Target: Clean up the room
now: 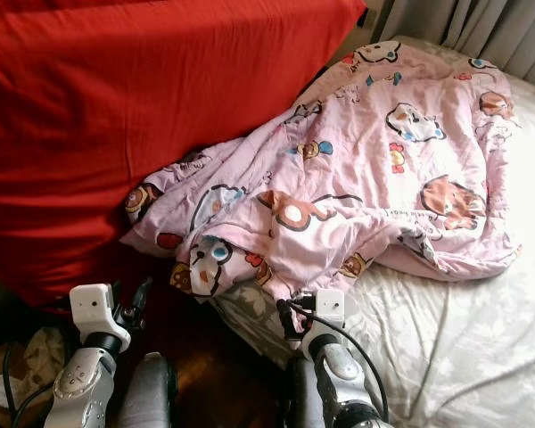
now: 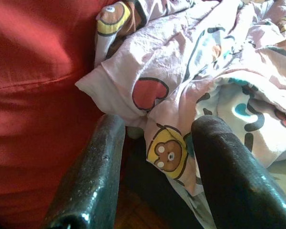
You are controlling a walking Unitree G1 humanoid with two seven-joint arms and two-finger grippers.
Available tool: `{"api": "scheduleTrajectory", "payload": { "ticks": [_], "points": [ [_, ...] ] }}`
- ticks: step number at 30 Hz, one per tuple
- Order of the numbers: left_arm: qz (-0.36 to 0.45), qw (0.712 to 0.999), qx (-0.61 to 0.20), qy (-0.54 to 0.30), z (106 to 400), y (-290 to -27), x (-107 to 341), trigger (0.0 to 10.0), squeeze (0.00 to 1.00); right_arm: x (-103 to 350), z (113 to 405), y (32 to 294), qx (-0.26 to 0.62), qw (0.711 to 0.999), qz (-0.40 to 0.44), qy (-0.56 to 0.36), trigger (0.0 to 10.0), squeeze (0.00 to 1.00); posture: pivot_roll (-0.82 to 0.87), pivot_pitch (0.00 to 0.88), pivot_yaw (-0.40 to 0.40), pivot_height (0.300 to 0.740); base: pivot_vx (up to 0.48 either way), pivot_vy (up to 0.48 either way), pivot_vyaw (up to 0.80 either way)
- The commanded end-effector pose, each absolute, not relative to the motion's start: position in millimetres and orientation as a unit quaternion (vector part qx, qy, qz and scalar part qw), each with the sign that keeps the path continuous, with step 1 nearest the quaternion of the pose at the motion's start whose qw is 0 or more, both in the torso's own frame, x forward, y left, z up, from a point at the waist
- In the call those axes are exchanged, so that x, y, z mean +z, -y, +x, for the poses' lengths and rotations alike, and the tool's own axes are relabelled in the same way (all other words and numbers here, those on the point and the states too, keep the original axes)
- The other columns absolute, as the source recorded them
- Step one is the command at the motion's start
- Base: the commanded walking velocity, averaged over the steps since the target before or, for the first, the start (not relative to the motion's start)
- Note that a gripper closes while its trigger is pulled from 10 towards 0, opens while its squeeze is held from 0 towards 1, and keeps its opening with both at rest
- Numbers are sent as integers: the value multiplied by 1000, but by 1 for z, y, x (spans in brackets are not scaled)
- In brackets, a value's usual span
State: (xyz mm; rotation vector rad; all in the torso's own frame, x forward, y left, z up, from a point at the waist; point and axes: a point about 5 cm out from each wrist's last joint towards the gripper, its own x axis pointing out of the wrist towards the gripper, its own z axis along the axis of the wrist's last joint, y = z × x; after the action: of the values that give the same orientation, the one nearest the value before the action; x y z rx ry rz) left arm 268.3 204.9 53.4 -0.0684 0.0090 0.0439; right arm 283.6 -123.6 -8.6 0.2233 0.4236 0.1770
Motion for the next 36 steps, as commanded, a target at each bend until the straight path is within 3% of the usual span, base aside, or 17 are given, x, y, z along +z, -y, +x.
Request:
{"api": "scheduleTrajectory", "payload": {
  "ticks": [1,24,36],
  "points": [
    [-34,999,24,-16,262,-205,48,10000,0,-13,281,125,80,964,115,-225,10000,0,164,275,-85,586,0,0,0],
    [-28,998,38,-32,236,-209,48,10000,0,16,316,133,-40,953,229,-194,10000,0,213,362,-83,586,0,0,0],
    [-29,998,43,-37,234,-209,47,10000,0,7,306,140,-56,949,238,-201,10000,0,202,361,-88,586,0,0,0]
  ]
}}
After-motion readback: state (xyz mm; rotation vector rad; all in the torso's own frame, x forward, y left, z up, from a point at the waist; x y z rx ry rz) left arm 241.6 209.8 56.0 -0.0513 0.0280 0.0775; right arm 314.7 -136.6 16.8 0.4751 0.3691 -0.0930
